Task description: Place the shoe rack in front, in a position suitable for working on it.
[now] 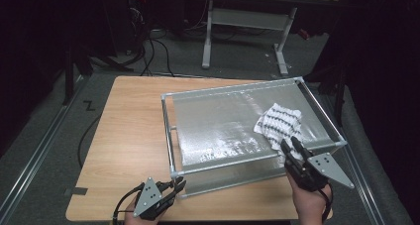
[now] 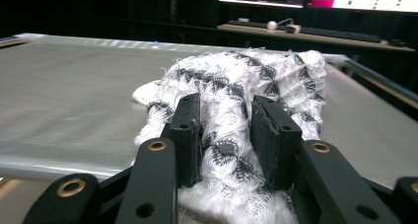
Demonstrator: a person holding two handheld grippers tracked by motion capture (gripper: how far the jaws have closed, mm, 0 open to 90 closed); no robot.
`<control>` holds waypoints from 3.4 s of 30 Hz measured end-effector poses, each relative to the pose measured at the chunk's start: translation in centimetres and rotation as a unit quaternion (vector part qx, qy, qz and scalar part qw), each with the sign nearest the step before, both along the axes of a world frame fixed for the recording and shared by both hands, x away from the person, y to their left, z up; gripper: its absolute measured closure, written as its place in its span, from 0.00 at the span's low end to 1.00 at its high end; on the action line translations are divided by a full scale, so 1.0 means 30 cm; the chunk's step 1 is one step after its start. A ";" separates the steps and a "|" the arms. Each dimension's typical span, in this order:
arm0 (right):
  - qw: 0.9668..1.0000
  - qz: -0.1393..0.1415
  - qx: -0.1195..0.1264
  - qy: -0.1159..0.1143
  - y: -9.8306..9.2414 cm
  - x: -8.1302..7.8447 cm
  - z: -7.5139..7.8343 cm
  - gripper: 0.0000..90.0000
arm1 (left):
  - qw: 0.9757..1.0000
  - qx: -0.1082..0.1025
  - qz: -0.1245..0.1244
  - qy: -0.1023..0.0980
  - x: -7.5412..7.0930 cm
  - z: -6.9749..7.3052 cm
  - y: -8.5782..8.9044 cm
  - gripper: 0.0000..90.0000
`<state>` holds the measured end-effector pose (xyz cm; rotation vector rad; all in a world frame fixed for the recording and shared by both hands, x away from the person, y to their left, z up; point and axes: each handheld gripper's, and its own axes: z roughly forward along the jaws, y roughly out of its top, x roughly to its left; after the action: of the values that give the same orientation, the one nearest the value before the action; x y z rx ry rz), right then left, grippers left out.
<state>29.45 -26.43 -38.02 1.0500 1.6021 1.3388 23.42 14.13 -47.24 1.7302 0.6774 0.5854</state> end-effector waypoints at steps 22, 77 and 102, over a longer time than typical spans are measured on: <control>0.990 0.142 -0.025 -0.003 0.367 -0.096 0.008 0.72 | 1.000 0.000 -0.001 0.001 0.001 0.000 0.000 0.89; 0.987 0.154 -0.039 -0.003 0.463 -0.103 0.010 0.66 | 1.000 -0.001 0.000 0.000 0.001 -0.001 -0.001 0.89; 0.999 0.019 -0.033 0.010 0.127 0.007 0.013 0.68 | 1.000 0.000 0.000 -0.001 0.000 0.000 -0.002 0.89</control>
<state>29.65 -22.62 -37.63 1.0001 1.6769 1.2955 23.43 14.08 -47.25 1.7300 0.6767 0.5876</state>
